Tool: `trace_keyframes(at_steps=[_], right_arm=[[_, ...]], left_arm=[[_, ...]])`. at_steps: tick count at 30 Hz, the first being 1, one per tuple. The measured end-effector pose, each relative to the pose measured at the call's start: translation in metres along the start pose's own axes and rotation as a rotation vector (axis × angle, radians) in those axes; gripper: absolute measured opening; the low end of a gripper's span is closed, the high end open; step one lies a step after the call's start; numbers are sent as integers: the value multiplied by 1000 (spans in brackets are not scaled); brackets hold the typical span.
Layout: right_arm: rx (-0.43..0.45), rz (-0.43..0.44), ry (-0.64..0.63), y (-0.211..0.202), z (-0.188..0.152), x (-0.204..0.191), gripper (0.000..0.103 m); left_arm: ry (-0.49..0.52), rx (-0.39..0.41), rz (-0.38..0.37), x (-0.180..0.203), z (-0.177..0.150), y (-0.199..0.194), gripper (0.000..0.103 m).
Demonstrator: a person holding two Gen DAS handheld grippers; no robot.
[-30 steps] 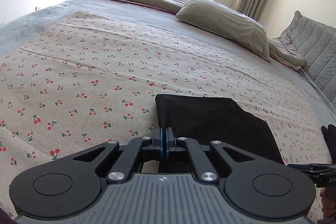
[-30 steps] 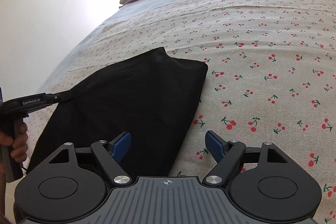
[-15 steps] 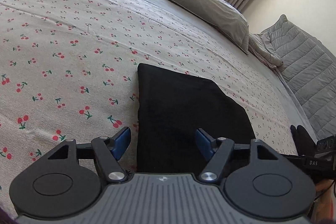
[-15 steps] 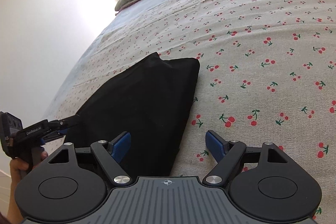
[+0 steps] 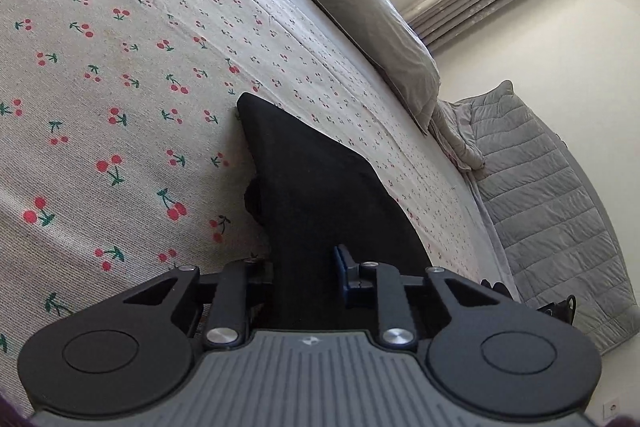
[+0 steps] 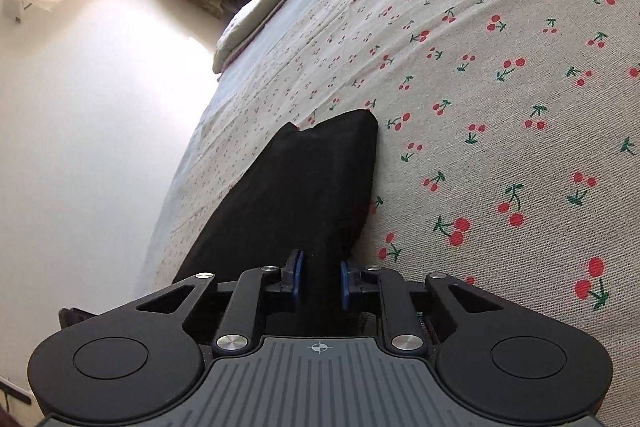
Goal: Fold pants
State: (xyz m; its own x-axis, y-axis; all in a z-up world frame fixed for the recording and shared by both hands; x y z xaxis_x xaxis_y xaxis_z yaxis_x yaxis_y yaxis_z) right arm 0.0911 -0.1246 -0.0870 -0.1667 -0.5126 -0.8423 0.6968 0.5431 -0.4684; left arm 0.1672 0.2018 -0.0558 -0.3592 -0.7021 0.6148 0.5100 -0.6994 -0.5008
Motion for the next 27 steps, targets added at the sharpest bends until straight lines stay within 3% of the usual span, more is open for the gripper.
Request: trace_keyframes(at_steps=[11,15,21,27], right_arm=[[207,-139,-49,-48,58,4,13],[274,-147,-25,-65,87,20,13],[359,-174,-54,-72,122,40,13],[378,-195,-77,-70,138,52,16]], left_arm=[[128,-45,-13,72,24,82,21],[166,-41,-37,98,36,118,21],[189,-7,-71,116,41,157,21],[189,-5,-21,115,38,183,26]])
Point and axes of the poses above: each gripper's, at about its wrist camera, not at the fingertips, and y roughly the way its jaws point, x to its right, z to its top, the point moved 1 cm from there along y, roughly the way its jaws point, and after that the axes turned 11 degrees about y, right-handed, at the moved point
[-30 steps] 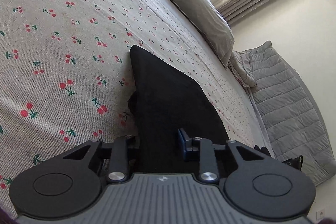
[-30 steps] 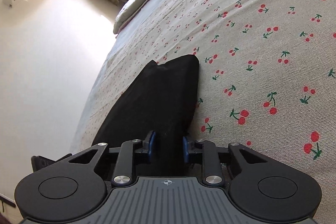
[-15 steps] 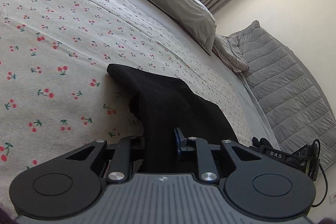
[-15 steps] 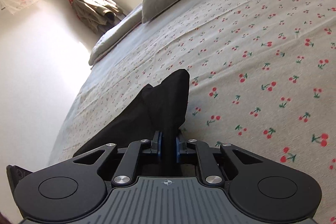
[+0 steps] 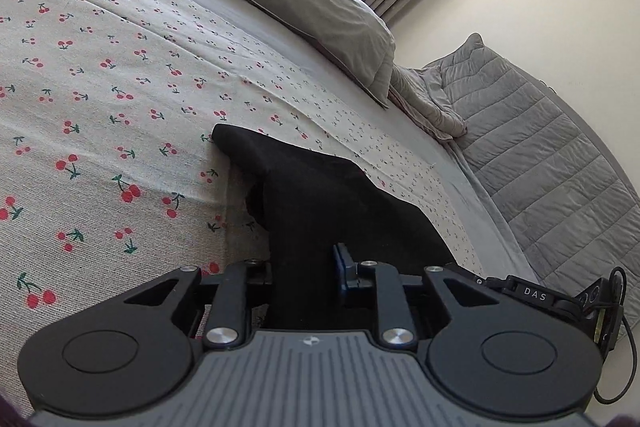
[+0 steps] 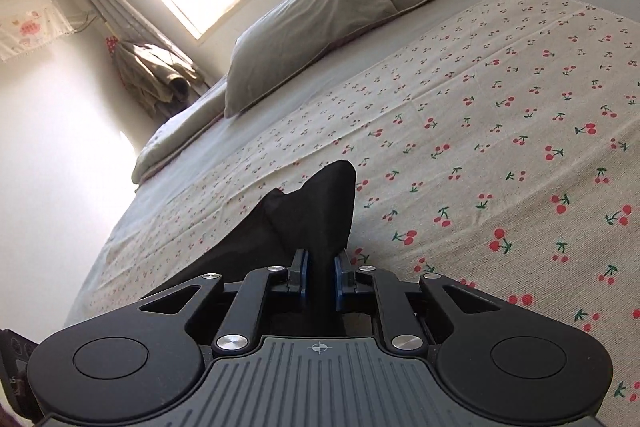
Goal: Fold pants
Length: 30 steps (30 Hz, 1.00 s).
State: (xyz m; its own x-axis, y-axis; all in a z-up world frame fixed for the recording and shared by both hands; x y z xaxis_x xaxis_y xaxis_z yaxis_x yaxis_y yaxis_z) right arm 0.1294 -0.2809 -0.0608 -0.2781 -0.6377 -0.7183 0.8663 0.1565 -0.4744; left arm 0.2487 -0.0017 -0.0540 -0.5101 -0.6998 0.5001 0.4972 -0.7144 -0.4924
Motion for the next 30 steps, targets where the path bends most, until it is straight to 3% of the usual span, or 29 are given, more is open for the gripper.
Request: trace_keyframes(at_steps=[3,5,6,7,9,11,13,17,26,30], right_arm=[[-8,-33,6,2,-3,2,22],[9,-62,-16,-1,-4,-2,29],[22,-68,-33,-5,-5,-6,42],[32,-73,-43,-8,-6,-9,64],[54,-79,-74,-18,-10,-18,84],[53,-80,-119,-27,-14,-28,85],[58,-87,-159,-35,-19,-36,95],[63,-132,-242,-55,-30,-46,101],[17,-200,-314,-96,-56,-39,103],[17,-209,-356,-115,-73,-42,103]], left_arm=[[35,-7,45,3,0,-4,35],[88,-4,98,11,1,-11,49],[114,-3,120,15,1,-14,54],[142,-2,140,20,1,-19,64],[194,1,185,31,1,-29,75],[242,0,226,40,-1,-40,87],[278,-5,269,47,-5,-51,94],[288,-21,330,56,-9,-68,103],[277,-112,422,71,-34,-90,103],[325,-171,521,84,-55,-88,103]])
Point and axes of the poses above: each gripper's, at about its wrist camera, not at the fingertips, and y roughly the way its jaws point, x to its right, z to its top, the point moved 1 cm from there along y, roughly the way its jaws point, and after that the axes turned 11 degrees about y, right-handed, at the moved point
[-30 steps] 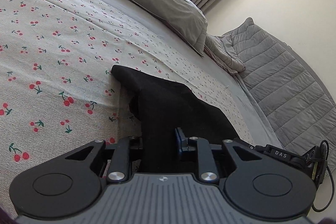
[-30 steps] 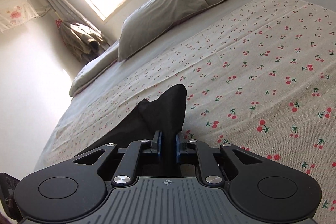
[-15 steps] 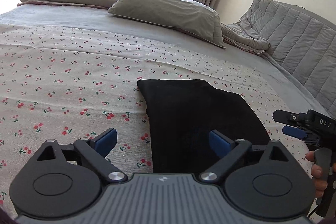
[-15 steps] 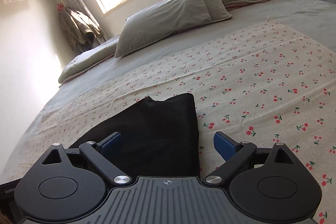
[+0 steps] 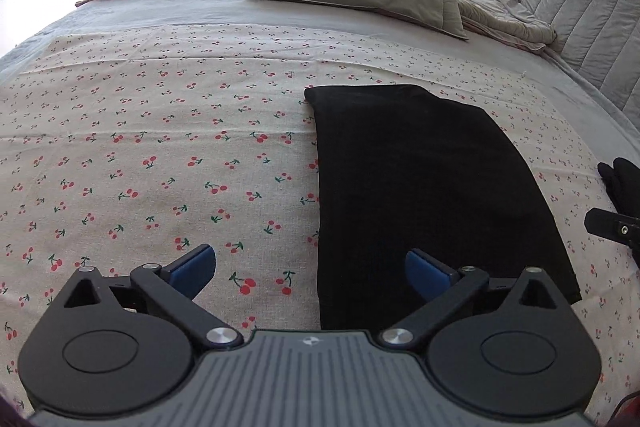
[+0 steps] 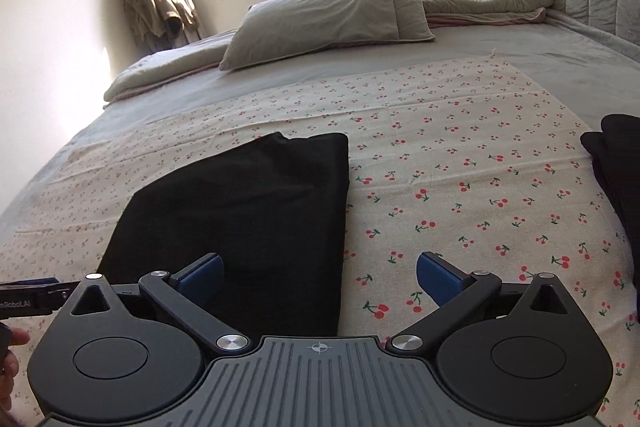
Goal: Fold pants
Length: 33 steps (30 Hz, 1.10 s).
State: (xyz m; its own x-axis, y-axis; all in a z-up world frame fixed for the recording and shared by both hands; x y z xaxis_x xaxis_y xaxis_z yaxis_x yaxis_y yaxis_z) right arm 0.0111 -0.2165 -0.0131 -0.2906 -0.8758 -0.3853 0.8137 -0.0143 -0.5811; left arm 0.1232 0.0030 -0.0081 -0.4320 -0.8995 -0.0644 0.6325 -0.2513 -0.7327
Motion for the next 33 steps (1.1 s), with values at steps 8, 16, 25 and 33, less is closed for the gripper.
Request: trace_keyframes(at_steps=[8,16,25,33], right_arm=[[-2,-40,-20,-17,-29,0,103],[17,-66,-105,-28,-47,-6,103],[23,-70,-144,-28,-49,-12,103],[26,-77,-154,-24,-51,-16,103]], left_arm=[[14,-50,83,22,-29,-3,103],[32,-15,136,34,-37,-9,103],[40,8,150,39,-37,-13,103],[49,22,148,41,-37,-16,103]])
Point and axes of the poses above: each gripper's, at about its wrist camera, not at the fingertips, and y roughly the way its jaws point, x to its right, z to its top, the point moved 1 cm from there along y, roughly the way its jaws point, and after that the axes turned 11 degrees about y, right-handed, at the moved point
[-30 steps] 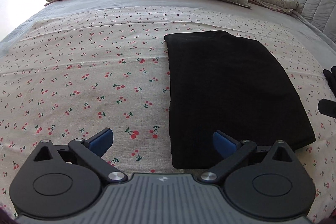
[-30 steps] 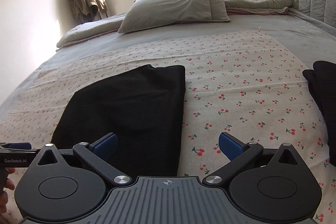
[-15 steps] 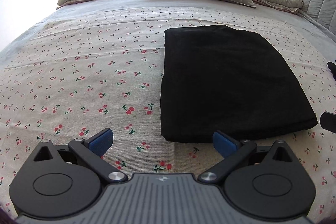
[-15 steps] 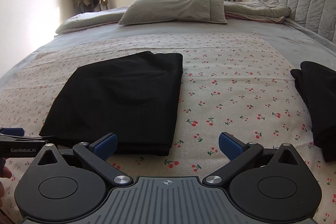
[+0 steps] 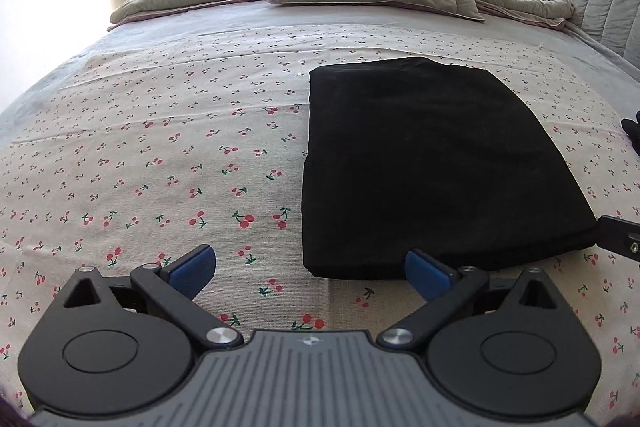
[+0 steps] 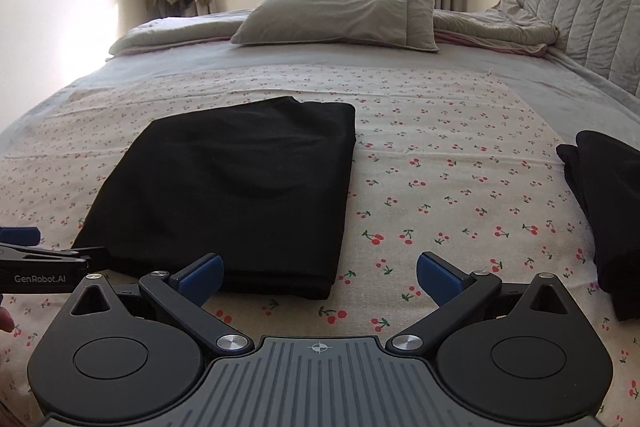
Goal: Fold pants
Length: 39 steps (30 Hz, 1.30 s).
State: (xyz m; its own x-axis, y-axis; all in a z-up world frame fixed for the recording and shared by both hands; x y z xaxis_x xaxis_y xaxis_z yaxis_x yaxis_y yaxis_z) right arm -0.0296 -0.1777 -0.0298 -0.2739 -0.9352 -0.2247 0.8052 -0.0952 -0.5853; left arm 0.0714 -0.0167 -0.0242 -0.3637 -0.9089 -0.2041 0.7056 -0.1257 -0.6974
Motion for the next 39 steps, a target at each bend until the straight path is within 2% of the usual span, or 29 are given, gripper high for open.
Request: trace_keyframes(at_steps=[10,39], right_arm=[[12,-7,2,-1,0,-1,103],[-29,-13,9,10,-4,-3,103]], left_arm=[[0,6,-6,3,0,-1,103],[14,13,-11,5,-1,-5,103]])
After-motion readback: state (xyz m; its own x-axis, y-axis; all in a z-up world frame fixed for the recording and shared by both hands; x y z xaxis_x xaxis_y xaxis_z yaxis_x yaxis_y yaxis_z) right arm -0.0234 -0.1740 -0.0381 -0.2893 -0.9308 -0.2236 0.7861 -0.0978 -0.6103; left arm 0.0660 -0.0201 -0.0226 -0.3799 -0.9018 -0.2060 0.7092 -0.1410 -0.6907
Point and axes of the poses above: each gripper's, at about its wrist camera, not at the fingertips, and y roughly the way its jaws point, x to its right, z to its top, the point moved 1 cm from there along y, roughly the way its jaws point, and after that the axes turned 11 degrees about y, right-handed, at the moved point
